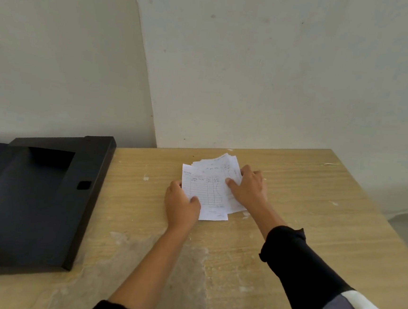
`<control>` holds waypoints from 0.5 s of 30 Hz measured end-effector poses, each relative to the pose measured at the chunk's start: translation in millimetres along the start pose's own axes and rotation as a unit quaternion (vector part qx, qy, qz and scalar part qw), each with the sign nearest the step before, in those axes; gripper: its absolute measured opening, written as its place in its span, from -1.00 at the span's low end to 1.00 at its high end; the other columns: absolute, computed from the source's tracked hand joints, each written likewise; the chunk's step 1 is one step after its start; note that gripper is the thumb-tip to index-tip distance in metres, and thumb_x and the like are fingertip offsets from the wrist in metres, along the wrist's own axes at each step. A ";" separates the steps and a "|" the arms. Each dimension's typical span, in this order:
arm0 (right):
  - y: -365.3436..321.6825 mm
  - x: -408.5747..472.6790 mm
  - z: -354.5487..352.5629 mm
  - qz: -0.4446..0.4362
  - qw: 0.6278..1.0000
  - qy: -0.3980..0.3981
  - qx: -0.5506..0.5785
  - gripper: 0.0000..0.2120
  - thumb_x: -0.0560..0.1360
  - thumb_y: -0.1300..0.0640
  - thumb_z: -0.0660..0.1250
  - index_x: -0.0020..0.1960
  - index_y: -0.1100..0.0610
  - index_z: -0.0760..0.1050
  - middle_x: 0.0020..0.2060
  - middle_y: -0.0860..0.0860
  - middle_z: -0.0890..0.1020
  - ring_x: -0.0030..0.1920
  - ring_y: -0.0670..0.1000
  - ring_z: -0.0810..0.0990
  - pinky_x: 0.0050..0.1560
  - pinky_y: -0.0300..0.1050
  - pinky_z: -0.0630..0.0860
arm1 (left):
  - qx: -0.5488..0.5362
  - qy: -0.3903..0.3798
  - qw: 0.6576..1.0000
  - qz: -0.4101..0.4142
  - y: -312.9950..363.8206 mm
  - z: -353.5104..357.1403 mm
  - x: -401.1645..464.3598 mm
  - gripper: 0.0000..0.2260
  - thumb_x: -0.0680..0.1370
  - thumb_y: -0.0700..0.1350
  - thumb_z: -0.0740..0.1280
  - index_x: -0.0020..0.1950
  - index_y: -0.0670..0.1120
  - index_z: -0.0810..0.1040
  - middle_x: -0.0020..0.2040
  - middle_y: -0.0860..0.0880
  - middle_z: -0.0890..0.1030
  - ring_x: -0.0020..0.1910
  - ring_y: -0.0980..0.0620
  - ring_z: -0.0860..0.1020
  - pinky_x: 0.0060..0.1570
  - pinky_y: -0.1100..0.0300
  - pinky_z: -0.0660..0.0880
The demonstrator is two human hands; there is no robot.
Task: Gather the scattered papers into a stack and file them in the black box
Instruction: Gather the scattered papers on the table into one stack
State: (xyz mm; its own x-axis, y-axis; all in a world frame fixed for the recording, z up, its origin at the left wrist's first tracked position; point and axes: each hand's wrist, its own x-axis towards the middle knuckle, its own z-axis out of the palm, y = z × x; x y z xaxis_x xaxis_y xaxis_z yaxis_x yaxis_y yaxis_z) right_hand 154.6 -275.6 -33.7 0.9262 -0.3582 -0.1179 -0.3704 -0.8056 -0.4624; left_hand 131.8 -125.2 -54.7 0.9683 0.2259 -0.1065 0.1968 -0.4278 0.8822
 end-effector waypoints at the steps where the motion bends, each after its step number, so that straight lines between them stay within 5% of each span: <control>1: -3.9 -2.1 -0.4 0.009 0.999 -0.001 0.034 -0.54 0.51 -0.04 0.27 0.28 0.20 0.30 0.21 0.20 0.43 0.15 0.16 0.46 -0.02 -0.08 0.42 | 0.016 0.005 1.000 0.010 -1.4 3.3 -0.6 -0.59 0.42 -0.32 0.33 0.24 -0.22 0.36 0.21 -0.17 0.48 0.17 -0.12 0.47 0.15 0.02 0.47; 4: -14.1 -5.8 2.5 0.050 0.984 -0.026 0.167 -0.55 0.50 0.01 0.30 0.27 0.24 0.31 0.14 0.15 0.52 -0.01 0.09 0.52 -0.19 -0.14 0.46 | 0.034 0.015 0.999 0.029 -2.3 9.6 -4.1 -0.50 0.40 -0.30 0.39 0.31 -0.21 0.33 0.25 -0.16 0.45 0.25 -0.13 0.41 0.27 -0.02 0.40; 8: -19.3 -15.3 9.0 0.061 0.955 -0.090 0.275 -0.69 0.49 0.24 0.28 0.21 0.21 0.36 0.06 0.09 0.55 -0.05 0.07 0.52 -0.15 -0.09 0.49 | -0.002 0.014 1.000 0.025 -3.8 9.2 -5.6 -0.52 0.41 -0.28 0.40 0.29 -0.18 0.35 0.24 -0.13 0.47 0.25 -0.10 0.43 0.24 0.03 0.43; 13: -16.0 -45.6 -7.3 -0.034 0.914 -0.070 0.398 -0.80 0.51 0.27 0.26 0.10 0.08 0.38 -0.04 -0.05 0.57 -0.06 0.00 0.56 -0.28 -0.25 0.49 | -0.092 -0.019 0.995 0.025 -1.8 -16.8 -10.8 -0.48 0.50 -0.19 0.31 0.43 -0.14 0.21 0.34 -0.07 0.45 0.32 -0.06 0.42 0.27 0.06 0.42; 15: -15.9 -63.5 -13.2 -0.099 0.897 -0.056 0.428 -0.79 0.51 0.28 0.26 0.07 0.04 0.38 -0.06 -0.07 0.58 -0.06 -0.05 0.59 -0.26 -0.26 0.54 | -0.129 -0.070 0.985 0.094 5.4 -33.2 -18.4 -0.62 0.53 -0.20 0.27 0.34 -0.09 0.30 0.17 0.06 0.53 0.17 0.05 0.51 0.05 0.32 0.51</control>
State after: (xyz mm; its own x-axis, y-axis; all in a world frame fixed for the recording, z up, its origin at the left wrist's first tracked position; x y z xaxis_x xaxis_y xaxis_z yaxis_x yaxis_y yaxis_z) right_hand 100.7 -246.3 -7.3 0.9868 -0.1601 -0.0242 -0.0524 -0.1745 -0.9833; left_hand 109.9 -102.6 -32.8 0.9992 0.0330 0.0233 -0.0159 -0.2096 0.9777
